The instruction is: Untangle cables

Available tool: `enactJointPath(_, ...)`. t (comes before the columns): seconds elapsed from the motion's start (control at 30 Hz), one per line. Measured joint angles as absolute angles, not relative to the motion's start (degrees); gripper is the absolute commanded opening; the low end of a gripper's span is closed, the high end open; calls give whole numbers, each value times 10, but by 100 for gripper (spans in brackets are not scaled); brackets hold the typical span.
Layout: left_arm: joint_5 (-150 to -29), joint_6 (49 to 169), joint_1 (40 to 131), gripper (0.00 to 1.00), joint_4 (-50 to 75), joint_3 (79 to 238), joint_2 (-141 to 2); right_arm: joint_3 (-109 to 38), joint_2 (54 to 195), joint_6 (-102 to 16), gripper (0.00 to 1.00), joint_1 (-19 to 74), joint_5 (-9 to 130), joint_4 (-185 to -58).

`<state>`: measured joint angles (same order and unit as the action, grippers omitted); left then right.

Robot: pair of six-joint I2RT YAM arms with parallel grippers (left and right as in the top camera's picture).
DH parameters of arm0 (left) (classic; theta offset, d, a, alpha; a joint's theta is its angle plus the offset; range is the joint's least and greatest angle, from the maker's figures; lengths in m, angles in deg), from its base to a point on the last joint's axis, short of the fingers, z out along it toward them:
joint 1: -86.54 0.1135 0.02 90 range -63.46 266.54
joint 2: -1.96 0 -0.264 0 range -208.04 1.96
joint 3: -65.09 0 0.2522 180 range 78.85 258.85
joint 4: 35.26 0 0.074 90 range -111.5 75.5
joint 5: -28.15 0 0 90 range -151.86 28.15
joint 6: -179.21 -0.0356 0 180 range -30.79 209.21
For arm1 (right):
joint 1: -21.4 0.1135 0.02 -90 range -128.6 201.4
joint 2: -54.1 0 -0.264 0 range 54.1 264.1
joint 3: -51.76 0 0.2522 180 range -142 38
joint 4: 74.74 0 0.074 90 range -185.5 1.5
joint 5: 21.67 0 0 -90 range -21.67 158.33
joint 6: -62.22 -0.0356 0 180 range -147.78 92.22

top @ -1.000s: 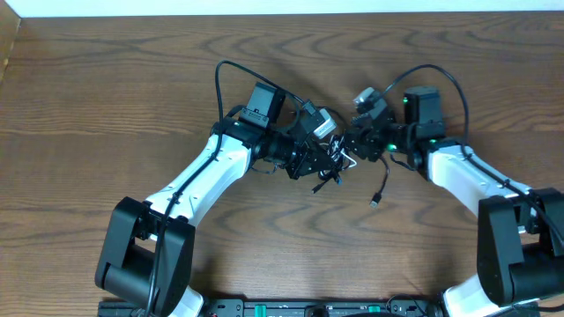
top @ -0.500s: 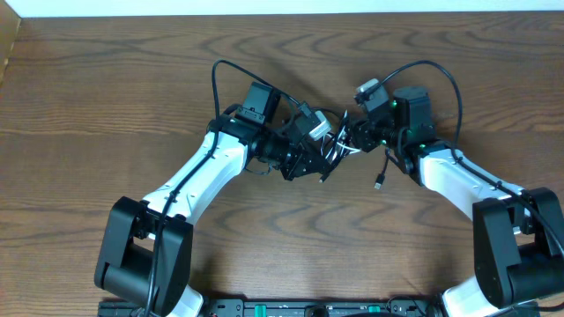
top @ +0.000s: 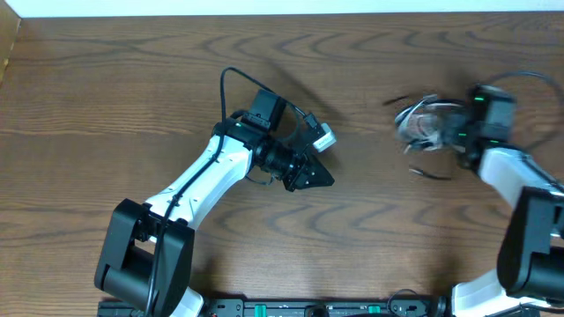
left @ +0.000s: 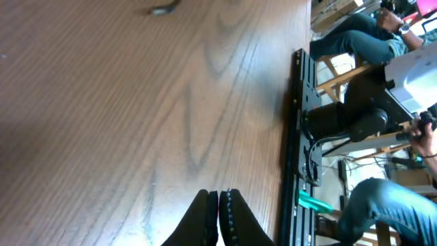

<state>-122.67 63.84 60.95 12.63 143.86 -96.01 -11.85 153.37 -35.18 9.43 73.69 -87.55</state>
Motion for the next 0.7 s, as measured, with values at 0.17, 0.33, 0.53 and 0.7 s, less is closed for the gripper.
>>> enactJointPath(0.17, -1205, 644, 610, 7, 126, 1439, -960, -118, 1534, -370, 62, 52, 677, -879)
enactJointPath(0.33, -1109, 718, 610, 17, 89, 1438, -960, -118, 1534, -381, 34, 56, 501, -879)
enactJointPath(0.53, -974, 847, 610, 40, 20, 1437, -960, -119, 1534, -382, 19, 82, 384, -879)
enactJointPath(0.7, -897, 924, 613, 45, -14, 1437, -960, -168, 1535, -376, 25, 120, 362, -988)
